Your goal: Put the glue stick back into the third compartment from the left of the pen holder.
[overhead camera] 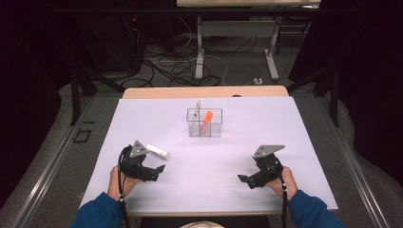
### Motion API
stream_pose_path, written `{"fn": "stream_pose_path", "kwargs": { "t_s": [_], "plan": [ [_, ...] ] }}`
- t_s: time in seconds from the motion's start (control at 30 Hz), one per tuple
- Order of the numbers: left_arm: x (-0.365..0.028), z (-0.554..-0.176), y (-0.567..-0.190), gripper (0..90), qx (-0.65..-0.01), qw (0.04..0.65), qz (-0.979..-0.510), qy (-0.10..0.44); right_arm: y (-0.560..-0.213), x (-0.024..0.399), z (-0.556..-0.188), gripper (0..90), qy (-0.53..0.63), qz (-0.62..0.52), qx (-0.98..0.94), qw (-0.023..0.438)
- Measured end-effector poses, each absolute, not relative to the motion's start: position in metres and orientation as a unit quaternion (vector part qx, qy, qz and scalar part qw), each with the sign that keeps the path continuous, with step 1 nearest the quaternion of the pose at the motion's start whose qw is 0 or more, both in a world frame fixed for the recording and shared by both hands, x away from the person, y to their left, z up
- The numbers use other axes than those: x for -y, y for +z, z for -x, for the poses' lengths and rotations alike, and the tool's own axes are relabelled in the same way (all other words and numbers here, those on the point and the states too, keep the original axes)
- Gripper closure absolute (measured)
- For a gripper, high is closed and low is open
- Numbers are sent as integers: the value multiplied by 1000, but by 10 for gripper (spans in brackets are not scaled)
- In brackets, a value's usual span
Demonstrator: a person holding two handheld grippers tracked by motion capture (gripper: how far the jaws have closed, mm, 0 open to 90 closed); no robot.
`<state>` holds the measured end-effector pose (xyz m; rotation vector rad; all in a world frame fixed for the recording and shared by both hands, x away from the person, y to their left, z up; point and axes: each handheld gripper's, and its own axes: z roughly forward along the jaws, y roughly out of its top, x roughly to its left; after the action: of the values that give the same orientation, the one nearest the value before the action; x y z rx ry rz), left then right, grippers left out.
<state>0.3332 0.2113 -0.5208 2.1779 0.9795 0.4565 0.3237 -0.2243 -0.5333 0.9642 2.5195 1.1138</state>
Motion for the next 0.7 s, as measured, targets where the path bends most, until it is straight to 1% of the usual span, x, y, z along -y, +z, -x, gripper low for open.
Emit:
{"fn": "stream_pose_path", "kwargs": {
  "t_s": [0.07,0.2,0.23,0.27,0.3,0.33,0.4,0.43,0.47,0.5,0.53,0.57,0.6,0.63,0.67,0.7],
  "plan": [
    [-215,-336,-521,19,-382,345,-837,185,-533,226,-323,7,373,-330,-861,106],
    [-224,-340,-519,29,-394,349,-828,193,-534,227,-324,7,378,-332,-857,112],
    [-226,-340,-517,63,-397,347,-828,191,-534,227,-324,8,376,-329,-859,111],
    [-228,-341,-516,63,-398,349,-826,195,-534,227,-324,8,376,-329,-859,111],
    [-230,-341,-516,119,-399,354,-822,200,-534,227,-324,8,373,-332,-859,112],
    [-232,-342,-515,119,-400,355,-820,202,-534,227,-324,8,373,-332,-859,112],
    [-234,-344,-515,236,-405,357,-816,208,-535,226,-325,8,374,-331,-859,111],
    [-235,-345,-515,236,-406,354,-815,212,-535,226,-325,8,374,-331,-859,111],
    [-236,-346,-515,340,-406,353,-815,214,-534,227,-325,8,370,-327,-863,107],
    [-236,-348,-516,340,-409,357,-811,217,-534,227,-325,8,370,-327,-863,107],
    [-237,-349,-516,376,-411,351,-812,218,-534,226,-325,8,369,-327,-863,106],
    [-238,-351,-516,446,-409,354,-812,220,-534,226,-325,8,368,-329,-863,108],
    [-238,-353,-517,446,-409,355,-810,226,-534,226,-325,8,368,-329,-863,108],
    [-240,-357,-517,548,-419,354,-804,230,-534,226,-326,9,369,-327,-864,106],
    [-240,-357,-517,592,-419,354,-804,230,-534,226,-326,9,369,-327,-864,106],
    [-241,-360,-517,592,-422,352,-804,229,-534,227,-326,10,368,-327,-864,108]
  ]
}}
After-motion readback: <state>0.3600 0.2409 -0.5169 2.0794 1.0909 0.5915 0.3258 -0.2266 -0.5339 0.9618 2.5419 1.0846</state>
